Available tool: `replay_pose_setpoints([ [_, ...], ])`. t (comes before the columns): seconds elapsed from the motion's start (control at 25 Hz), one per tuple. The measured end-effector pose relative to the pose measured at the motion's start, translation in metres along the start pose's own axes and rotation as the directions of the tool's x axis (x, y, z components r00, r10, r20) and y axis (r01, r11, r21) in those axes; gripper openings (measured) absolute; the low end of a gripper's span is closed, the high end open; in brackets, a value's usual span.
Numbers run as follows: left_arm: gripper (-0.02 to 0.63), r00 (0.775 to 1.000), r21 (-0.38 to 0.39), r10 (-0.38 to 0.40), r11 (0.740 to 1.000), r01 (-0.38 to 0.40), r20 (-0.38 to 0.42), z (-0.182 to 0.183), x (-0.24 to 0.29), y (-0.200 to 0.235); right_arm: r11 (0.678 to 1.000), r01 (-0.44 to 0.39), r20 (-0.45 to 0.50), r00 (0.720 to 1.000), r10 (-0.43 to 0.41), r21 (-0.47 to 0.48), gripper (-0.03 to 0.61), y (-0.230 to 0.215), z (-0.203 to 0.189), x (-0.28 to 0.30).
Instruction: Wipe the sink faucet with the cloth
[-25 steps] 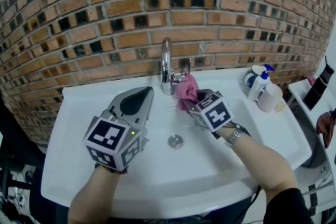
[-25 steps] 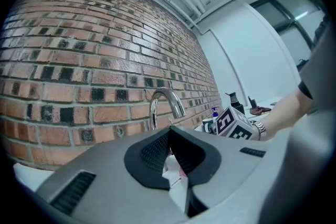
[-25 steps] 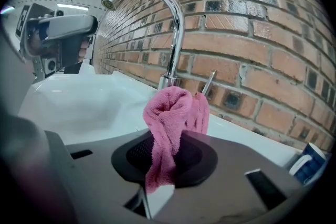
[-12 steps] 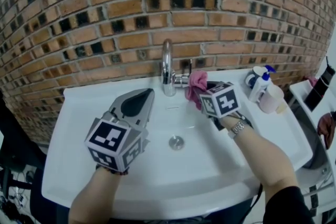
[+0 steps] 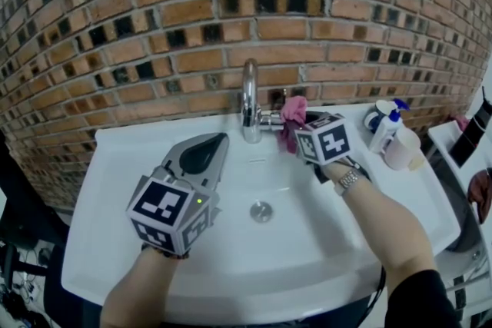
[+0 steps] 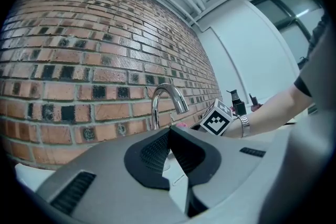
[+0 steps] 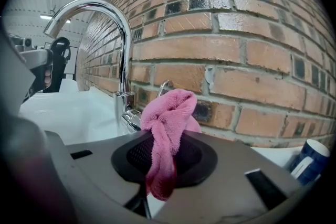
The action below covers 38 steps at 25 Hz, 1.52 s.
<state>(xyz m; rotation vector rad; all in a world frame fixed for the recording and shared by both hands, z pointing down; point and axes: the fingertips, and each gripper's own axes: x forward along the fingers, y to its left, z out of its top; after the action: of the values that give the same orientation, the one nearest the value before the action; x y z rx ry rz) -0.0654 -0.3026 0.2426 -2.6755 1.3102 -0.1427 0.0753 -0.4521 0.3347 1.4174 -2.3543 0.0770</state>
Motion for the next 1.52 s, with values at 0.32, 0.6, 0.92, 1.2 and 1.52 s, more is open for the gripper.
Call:
replay_pose_setpoints([
  [0.32,0.003,1.0,0.002,0.002,1.0,-0.002,-0.001,-0.003,0.0,0.0,0.999,0.026,0.034,0.999,-0.025,-0.032,0.064,-0.008,0.018,0.001],
  [0.6,0.003,1.0,-0.001,0.003,1.0,-0.003,0.003,-0.003,0.0,0.002,0.998,0.042,0.078,0.996,-0.039,-0.044,0.064,-0.013,0.039,-0.006],
  [0.92,0.003,1.0,-0.004,-0.013,1.0,0.013,0.021,-0.001,0.001,0.0,0.997,0.029,0.142,0.99,-0.019,-0.069,0.066,-0.006,0.063,-0.029],
  [1.2,0.003,0.998,-0.03,-0.06,0.998,0.061,0.033,-0.001,0.001,-0.006,0.991,-0.043,0.179,0.982,0.066,-0.13,0.066,0.032,0.069,-0.06],
  [1.52,0.194,0.971,-0.194,-0.238,0.951,0.239,0.03,-0.013,0.005,-0.02,0.948,-0.215,0.177,0.949,0.259,-0.236,0.067,0.106,0.054,-0.102],
])
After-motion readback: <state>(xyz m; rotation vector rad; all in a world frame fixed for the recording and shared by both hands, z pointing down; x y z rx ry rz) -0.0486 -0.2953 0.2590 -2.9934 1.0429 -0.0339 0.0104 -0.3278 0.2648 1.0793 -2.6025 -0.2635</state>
